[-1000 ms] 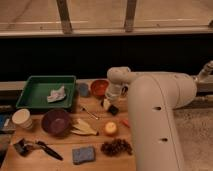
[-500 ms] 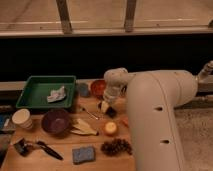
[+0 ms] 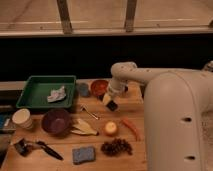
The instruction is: Place eraser in purple bowl
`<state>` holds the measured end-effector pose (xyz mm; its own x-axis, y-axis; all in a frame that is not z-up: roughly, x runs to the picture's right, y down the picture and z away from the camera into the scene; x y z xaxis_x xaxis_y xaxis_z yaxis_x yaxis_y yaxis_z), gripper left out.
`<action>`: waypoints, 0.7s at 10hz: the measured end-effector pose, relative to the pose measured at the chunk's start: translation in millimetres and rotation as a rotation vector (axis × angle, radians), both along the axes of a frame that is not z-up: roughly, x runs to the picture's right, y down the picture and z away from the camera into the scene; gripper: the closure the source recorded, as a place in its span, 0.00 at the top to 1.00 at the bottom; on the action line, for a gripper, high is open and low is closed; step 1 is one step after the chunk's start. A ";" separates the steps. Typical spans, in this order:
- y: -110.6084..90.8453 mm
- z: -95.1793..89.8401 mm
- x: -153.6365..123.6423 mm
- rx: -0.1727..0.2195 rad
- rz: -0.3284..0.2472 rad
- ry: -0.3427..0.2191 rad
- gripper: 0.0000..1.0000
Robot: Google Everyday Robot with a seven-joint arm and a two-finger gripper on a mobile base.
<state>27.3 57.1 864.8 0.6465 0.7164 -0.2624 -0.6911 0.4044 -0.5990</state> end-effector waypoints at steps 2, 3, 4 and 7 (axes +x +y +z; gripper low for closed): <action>-19.6 -9.3 -3.8 0.034 0.056 -0.098 0.00; -29.8 -9.9 -15.6 0.039 0.081 -0.169 0.00; -37.0 -10.8 -27.5 0.040 0.088 -0.221 0.00; -62.9 -38.4 -89.3 0.084 0.018 -0.392 0.00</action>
<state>-62.0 -5.8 826.4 0.6730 0.7371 0.0615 -0.4245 0.4531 -0.7839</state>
